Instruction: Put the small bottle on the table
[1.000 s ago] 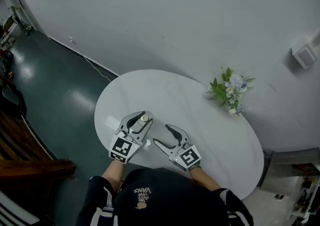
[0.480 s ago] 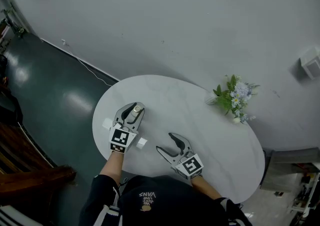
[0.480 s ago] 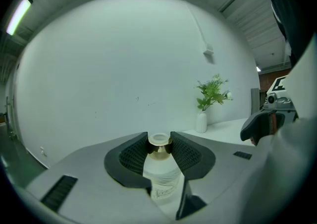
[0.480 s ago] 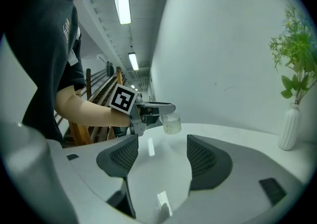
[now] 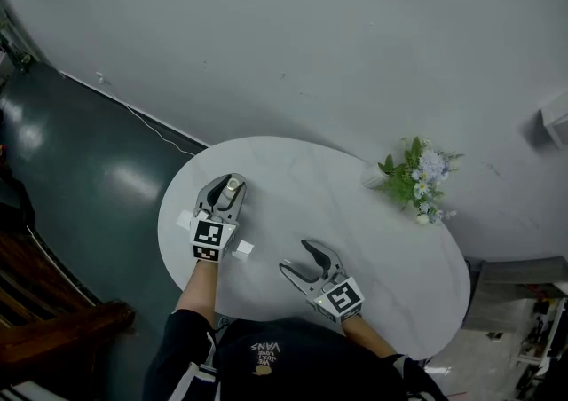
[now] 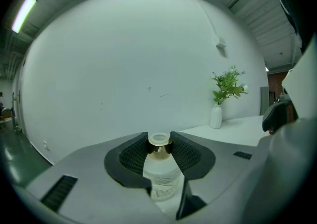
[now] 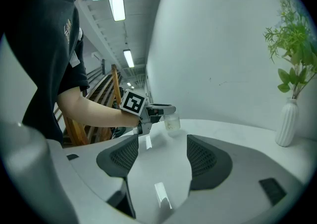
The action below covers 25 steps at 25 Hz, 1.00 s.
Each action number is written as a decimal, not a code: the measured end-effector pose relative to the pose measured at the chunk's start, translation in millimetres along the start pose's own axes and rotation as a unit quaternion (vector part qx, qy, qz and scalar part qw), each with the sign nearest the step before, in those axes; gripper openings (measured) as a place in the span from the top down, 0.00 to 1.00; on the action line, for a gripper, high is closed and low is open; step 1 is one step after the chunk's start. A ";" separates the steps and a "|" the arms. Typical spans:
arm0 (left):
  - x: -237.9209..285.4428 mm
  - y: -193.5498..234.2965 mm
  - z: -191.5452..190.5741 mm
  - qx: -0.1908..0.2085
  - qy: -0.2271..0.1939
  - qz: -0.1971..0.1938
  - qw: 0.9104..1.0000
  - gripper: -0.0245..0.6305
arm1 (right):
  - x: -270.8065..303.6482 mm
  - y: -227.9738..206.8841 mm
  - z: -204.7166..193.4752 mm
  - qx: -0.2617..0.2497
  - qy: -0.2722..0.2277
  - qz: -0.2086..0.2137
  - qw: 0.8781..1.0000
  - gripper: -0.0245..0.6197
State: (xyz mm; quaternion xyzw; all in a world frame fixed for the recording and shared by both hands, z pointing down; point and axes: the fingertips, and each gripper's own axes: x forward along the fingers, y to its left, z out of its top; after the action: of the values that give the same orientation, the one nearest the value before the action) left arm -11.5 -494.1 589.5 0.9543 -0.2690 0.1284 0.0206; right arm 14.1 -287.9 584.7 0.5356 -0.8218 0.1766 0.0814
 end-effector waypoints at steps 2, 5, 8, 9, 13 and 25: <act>6.5 4.9 -3.2 -0.001 0.001 0.003 1.000 0.72 | 1.3 -2.3 0.3 0.001 0.001 -0.001 1.000 0.54; 14.7 10.6 -7.4 -0.001 0.002 0.006 1.000 0.72 | 3.6 -5.7 2.2 -0.007 0.004 -0.003 1.000 0.54; 19.9 13.6 -11.8 -0.002 0.002 0.006 1.000 0.72 | 6.2 -7.3 2.4 -0.011 0.006 -0.005 1.000 0.54; 21.4 14.2 -13.5 -0.002 0.003 0.006 1.000 0.72 | 7.4 -7.7 3.8 -0.009 0.007 -0.006 1.000 0.54; 25.8 16.1 -19.9 -0.006 0.008 0.004 1.000 0.72 | 12.8 -8.7 -0.5 -0.004 0.007 0.000 1.000 0.54; 30.5 23.5 -23.9 -0.017 -0.008 0.007 1.000 0.72 | 23.7 -11.0 2.2 -0.010 0.002 0.006 1.000 0.54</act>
State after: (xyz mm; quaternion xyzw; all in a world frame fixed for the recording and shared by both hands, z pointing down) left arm -4.3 -527.1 619.7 0.9529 -0.2781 0.1162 0.0340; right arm 14.4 -312.9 592.5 0.5294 -0.8266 0.1696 0.0873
